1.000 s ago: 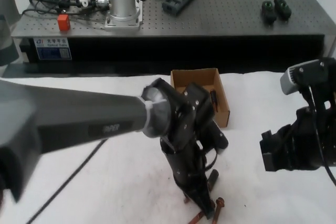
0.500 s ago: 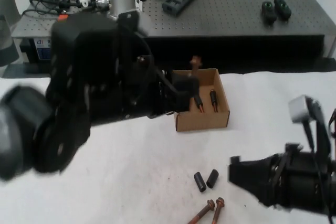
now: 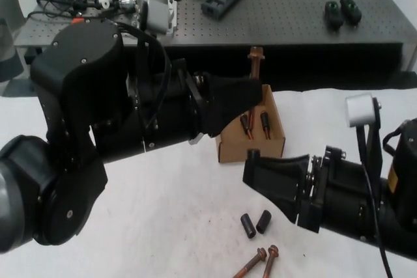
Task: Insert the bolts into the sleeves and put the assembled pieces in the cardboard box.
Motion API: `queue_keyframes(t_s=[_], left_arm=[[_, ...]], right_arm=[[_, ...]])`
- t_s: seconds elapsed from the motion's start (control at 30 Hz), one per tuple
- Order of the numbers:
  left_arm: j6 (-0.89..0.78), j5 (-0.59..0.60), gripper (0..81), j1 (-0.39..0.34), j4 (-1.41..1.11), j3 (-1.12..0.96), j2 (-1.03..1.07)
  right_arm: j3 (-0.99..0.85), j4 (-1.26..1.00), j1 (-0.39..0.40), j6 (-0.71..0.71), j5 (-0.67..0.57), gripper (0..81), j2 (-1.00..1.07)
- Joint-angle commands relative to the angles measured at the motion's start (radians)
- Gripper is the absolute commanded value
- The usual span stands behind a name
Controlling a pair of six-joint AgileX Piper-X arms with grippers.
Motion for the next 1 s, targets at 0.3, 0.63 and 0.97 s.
queue_keyframes(t_s=[0.3, 0.63, 0.97], left_arm=[[-0.012, 0.060, 0.6, 0.000, -0.024, -0.001, -0.012], [0.003, 0.100, 9.8, 0.000, -0.024, -0.001, -0.012], [0.144, -0.166, 45.6, 0.000, 0.260, -0.001, -0.012]], right_arm=[[-0.065, -0.028, 0.005, -0.034, -0.008, 3.9, 0.003], [-0.065, -0.037, -0.021, -0.051, 0.034, 3.9, 0.003], [-0.201, 0.235, -0.187, -0.304, 0.166, 3.9, 0.130]])
